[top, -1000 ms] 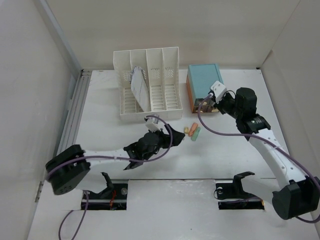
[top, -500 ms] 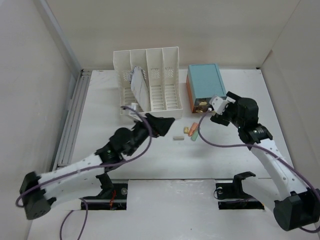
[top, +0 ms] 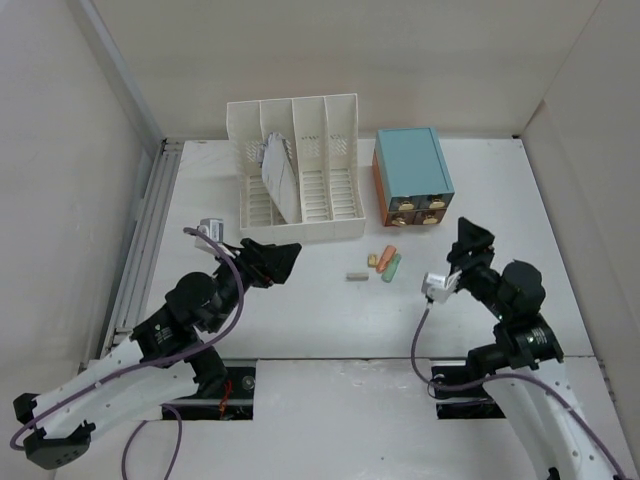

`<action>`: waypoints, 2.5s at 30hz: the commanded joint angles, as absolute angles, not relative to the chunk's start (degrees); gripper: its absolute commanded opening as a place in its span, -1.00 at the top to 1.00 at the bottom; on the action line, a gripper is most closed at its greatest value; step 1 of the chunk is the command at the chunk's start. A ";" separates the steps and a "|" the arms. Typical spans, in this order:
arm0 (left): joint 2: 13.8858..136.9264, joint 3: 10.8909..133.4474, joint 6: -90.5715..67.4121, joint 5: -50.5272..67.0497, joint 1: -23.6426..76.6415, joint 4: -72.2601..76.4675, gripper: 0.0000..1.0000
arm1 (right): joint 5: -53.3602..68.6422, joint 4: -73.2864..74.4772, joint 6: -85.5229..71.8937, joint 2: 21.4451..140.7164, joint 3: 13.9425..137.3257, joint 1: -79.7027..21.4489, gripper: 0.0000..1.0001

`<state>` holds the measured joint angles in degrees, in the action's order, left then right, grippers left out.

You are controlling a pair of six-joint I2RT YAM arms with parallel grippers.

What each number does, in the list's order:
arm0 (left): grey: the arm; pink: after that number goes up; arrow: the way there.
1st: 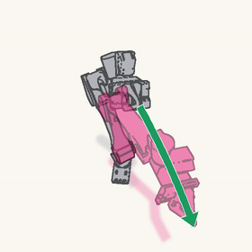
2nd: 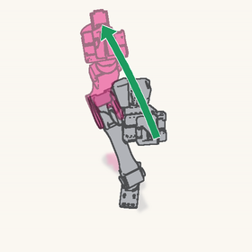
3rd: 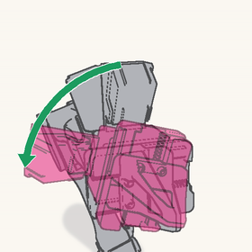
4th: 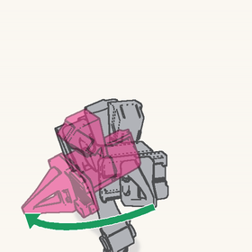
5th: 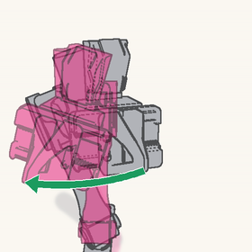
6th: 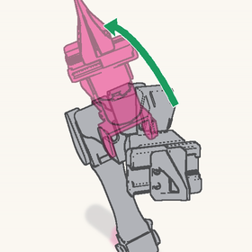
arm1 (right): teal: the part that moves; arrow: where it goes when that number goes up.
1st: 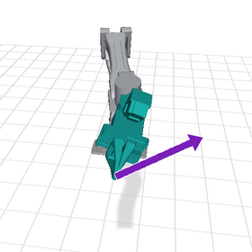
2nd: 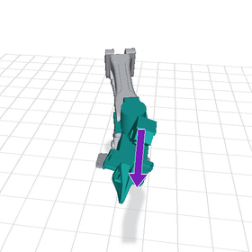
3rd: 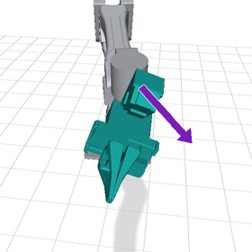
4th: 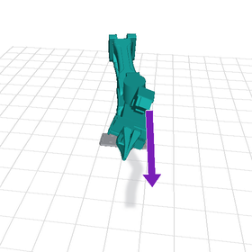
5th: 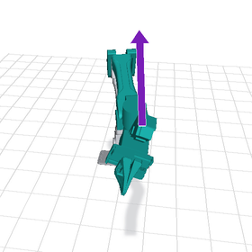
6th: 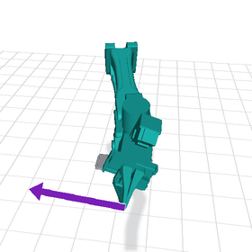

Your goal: Organize the desk

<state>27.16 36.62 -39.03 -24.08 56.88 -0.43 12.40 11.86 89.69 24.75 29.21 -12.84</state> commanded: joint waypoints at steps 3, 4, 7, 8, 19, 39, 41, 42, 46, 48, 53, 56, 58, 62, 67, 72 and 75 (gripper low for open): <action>26.46 36.91 -38.84 -22.68 56.87 -1.85 -0.54 | 26.98 21.19 105.73 15.22 20.85 -13.45 -0.72; 26.46 36.91 -38.85 -22.68 56.87 -1.85 -0.54 | 26.46 19.09 105.73 15.21 19.53 -13.45 -0.72; 26.46 37.17 -38.14 -22.06 56.87 -1.85 -0.54 | 25.93 16.18 106.52 18.60 16.88 -13.45 -0.70; 26.46 37.18 -38.14 -22.93 56.87 -1.85 -0.54 | 26.54 15.65 107.39 20.46 16.88 -13.45 -0.70; 32.69 35.07 -35.69 -22.94 56.87 5.36 -0.59 | 27.08 1.99 91.95 56.41 29.36 -17.92 -0.57; 36.12 30.06 -34.63 -23.99 56.87 11.78 -0.61 | 8.09 -29.71 75.06 77.34 24.35 -23.29 -0.42; 38.05 30.06 -35.77 -24.60 56.87 12.30 -0.61 | 8.09 -29.71 74.19 77.34 26.18 -22.68 -0.42; 38.84 29.45 -36.55 -24.61 56.34 12.30 -0.61 | 7.56 -29.71 73.40 77.34 26.80 -22.68 -0.42; 44.46 29.44 -42.16 -17.61 49.68 15.90 -0.61 | 5.72 -23.39 68.30 76.73 31.55 -22.68 -0.42; 48.75 28.66 -45.86 -11.46 46.16 22.71 -0.59 | 5.71 -18.39 65.76 74.46 33.47 -22.68 -0.42; 58.34 28.21 -55.80 0.26 42.28 35.84 -0.54 | 3.52 -8.10 57.85 70.67 36.73 -25.39 -0.42; 61.35 28.21 -58.79 0.27 44.28 42.27 -0.52 | 3.52 0.51 50.82 68.30 41.03 -26.18 -0.39; 62.05 28.74 -58.80 -1.31 45.61 42.80 -0.52 | 3.52 8.58 44.34 67.76 45.93 -26.19 -0.39; 60.74 29.27 -57.66 -1.85 46.84 42.80 -0.50 | 4.83 20.55 32.39 64.79 52.54 -26.72 -0.62; 56.08 27.33 -57.13 -1.14 46.85 41.05 -0.50 | 10.56 26.63 25.66 60.03 58.26 -22.76 -1.00; 49.93 25.67 -55.11 -2.46 46.85 35.95 -0.50 | -1.30 26.46 36.78 61.17 67.30 -22.76 -1.00; 45.45 24.35 -54.59 -4.48 47.37 32.97 -0.50 | -13.59 24.61 40.34 62.57 69.86 -23.38 -1.00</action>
